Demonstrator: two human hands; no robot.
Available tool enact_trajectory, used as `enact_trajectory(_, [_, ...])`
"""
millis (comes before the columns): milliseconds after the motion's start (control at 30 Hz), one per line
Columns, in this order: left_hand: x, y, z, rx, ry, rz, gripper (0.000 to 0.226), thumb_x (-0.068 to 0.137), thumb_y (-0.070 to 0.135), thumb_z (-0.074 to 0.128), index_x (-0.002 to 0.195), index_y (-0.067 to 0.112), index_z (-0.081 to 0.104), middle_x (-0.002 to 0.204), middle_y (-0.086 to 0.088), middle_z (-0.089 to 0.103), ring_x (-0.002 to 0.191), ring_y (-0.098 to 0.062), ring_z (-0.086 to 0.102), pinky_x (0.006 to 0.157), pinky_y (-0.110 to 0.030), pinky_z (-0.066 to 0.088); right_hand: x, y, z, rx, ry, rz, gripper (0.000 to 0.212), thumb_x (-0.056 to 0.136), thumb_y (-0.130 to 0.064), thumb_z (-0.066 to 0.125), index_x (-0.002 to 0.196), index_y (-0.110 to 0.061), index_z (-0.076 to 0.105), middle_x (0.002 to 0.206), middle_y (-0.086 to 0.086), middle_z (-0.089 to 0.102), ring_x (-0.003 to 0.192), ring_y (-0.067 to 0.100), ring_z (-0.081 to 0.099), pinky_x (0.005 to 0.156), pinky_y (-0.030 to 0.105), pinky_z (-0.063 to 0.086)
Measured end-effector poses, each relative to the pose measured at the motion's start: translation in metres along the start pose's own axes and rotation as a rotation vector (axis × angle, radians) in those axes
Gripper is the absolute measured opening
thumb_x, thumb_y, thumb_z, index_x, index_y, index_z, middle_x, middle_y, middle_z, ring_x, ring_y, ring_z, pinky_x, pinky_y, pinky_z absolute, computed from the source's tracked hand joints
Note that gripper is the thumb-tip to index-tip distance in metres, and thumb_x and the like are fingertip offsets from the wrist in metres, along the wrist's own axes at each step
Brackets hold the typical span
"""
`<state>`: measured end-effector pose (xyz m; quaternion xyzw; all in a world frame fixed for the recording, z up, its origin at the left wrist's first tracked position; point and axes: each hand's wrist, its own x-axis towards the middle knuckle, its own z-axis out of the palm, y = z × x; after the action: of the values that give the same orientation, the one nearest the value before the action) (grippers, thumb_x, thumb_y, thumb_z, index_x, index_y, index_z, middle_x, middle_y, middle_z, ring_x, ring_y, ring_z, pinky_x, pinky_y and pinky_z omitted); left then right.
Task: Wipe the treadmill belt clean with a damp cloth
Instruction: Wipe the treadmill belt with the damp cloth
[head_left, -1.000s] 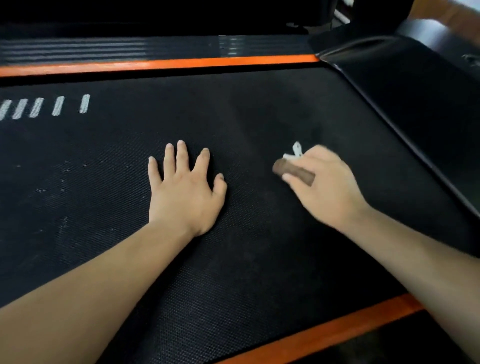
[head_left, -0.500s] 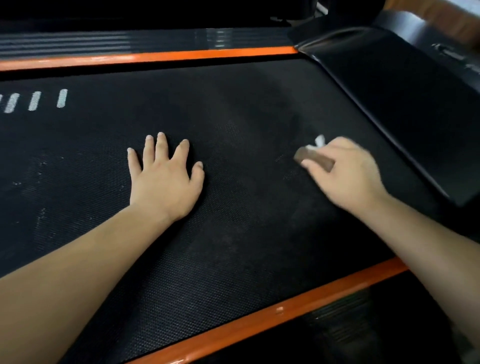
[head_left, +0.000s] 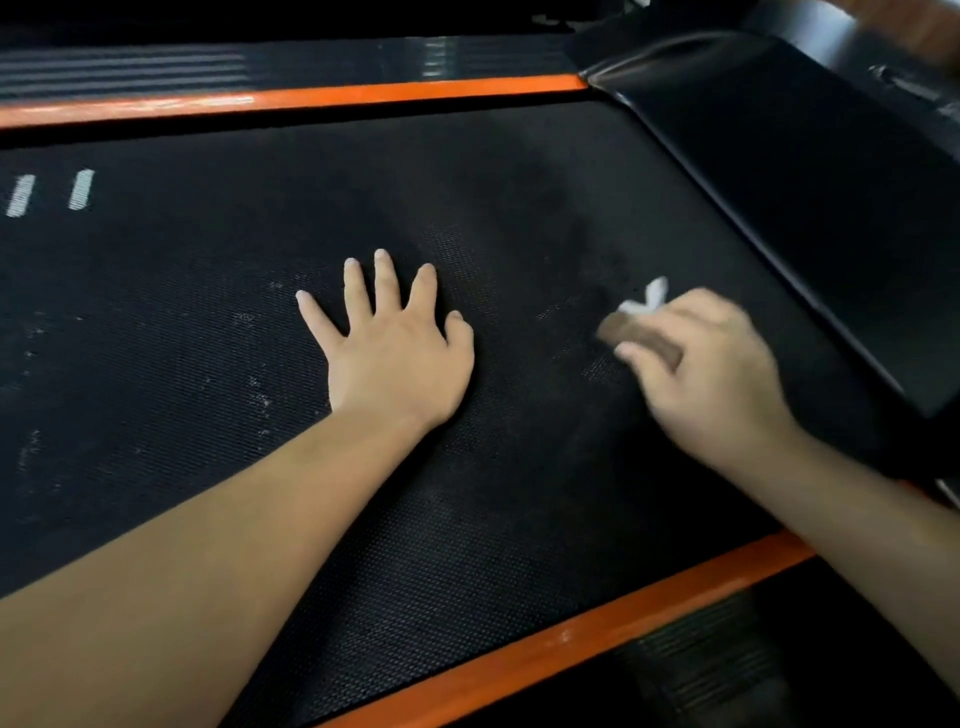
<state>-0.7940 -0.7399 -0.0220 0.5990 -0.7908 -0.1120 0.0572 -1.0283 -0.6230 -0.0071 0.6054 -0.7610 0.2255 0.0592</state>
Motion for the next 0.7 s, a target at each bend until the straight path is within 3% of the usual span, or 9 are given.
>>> enact_trajectory(100, [-0.001,0.001,0.000,0.036,-0.002,0.009,0.067,0.103,0.057,0.017,0.164,0.030,0.012,0.173,-0.009,-0.002,0.158,-0.032,-0.012,0.119,-0.070,-0.010,-0.002,-0.008,-0.008,0.103,-0.130,-0.174,0.021,0.089,-0.035,0.070,0.110,-0.033,0.076,0.095,-0.005,0.059,0.093,0.018,0.055,0.081,0.029,0.042])
enact_trajectory(133, [-0.001,0.001,0.000,0.040,-0.006,0.013,0.067,0.103,0.058,0.016,0.164,0.030,0.011,0.173,-0.009,-0.002,0.158,-0.032,-0.012,0.120,-0.070,-0.010,0.015,0.004,-0.006,0.060,-0.095,-0.152,0.024,0.089,-0.038,0.067,0.110,-0.030,0.076,0.094,-0.003,0.060,0.093,0.022,0.057,0.082,0.029,0.042])
enact_trajectory(233, [0.000,0.001,0.001,0.052,-0.003,0.017,0.069,0.102,0.059,0.014,0.164,0.029,0.011,0.173,-0.010,-0.003,0.158,-0.033,-0.012,0.120,-0.069,-0.010,0.063,0.036,0.006,-0.011,0.033,0.153,0.032,0.091,-0.042,0.062,0.113,-0.022,0.076,0.101,0.004,0.062,0.103,0.029,0.059,0.083,0.028,0.040])
enact_trajectory(267, [0.000,0.001,0.002,0.057,0.003,0.020,0.069,0.102,0.059,0.014,0.164,0.030,0.011,0.173,-0.011,-0.003,0.158,-0.034,-0.012,0.120,-0.068,-0.010,0.064,0.032,0.014,-0.023,0.057,0.152,0.032,0.091,-0.040,0.063,0.114,-0.021,0.075,0.103,0.005,0.062,0.105,0.029,0.058,0.084,0.029,0.040])
enact_trajectory(433, [0.001,0.001,0.002,0.066,0.020,0.065,0.068,0.103,0.057,0.014,0.165,0.030,0.010,0.172,-0.016,-0.003,0.158,-0.036,-0.012,0.125,-0.060,-0.009,0.039,-0.004,0.012,0.132,-0.104,-0.112,0.025,0.090,-0.031,0.072,0.115,-0.029,0.075,0.097,-0.003,0.060,0.097,0.017,0.054,0.085,0.020,0.037])
enact_trajectory(600, [0.002,0.001,0.003,0.071,0.010,0.070,0.067,0.104,0.057,0.015,0.165,0.030,0.010,0.172,-0.016,-0.003,0.158,-0.036,-0.011,0.126,-0.057,-0.008,0.108,0.020,0.030,0.017,0.012,0.186,0.027,0.092,-0.039,0.066,0.111,-0.021,0.075,0.104,0.004,0.058,0.104,0.030,0.059,0.084,0.030,0.041])
enact_trajectory(700, [0.001,0.001,0.003,0.066,0.011,0.070,0.067,0.103,0.057,0.015,0.164,0.031,0.011,0.172,-0.016,-0.002,0.158,-0.036,-0.012,0.126,-0.058,-0.007,0.077,-0.012,0.040,0.116,-0.044,-0.032,0.028,0.090,-0.036,0.070,0.118,-0.031,0.074,0.102,-0.002,0.058,0.102,0.019,0.057,0.086,0.023,0.042])
